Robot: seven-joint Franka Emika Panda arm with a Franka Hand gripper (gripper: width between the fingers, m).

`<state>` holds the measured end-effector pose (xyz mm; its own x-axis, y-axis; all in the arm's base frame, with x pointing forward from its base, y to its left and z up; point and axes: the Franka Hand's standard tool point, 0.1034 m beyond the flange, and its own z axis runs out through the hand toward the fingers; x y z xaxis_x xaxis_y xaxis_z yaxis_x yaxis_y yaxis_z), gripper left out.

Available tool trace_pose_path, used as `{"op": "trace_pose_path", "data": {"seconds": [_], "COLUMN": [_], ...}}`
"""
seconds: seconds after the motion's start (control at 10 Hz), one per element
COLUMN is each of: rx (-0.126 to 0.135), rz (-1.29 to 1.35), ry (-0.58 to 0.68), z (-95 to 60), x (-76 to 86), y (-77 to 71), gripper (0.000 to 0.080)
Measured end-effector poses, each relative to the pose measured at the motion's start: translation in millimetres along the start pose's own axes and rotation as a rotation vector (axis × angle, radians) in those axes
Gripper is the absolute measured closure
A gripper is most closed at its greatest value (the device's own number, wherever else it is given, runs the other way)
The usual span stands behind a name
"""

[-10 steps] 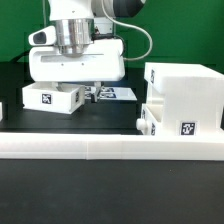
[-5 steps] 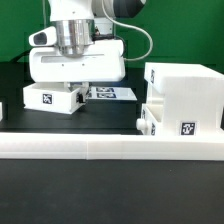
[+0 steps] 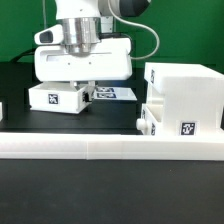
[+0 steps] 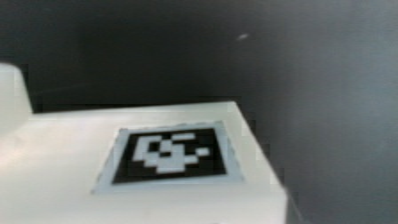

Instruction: Assemble drawer

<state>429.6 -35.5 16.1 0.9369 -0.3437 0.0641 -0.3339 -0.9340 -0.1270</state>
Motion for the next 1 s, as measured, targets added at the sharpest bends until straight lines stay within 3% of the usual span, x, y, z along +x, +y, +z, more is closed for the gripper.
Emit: {"op": "trace_pose_path", "data": {"seconds": [0.2, 0.3, 0.6, 1.0], "rx": [0.014, 0.028, 0.059, 0.065], "rz": [-0.060, -0.111, -0.251, -0.385], "ry": [-0.021, -0.037, -0.107, -0.100], "z": [-10.2, -17.0, -24.5, -20.9], "x": [9.7, 23.1, 44.4, 42.0], "y": [-21.4, -31.3, -49.9, -46.3], "gripper": [0.0755, 0.0755, 0.0755, 0.0755]}}
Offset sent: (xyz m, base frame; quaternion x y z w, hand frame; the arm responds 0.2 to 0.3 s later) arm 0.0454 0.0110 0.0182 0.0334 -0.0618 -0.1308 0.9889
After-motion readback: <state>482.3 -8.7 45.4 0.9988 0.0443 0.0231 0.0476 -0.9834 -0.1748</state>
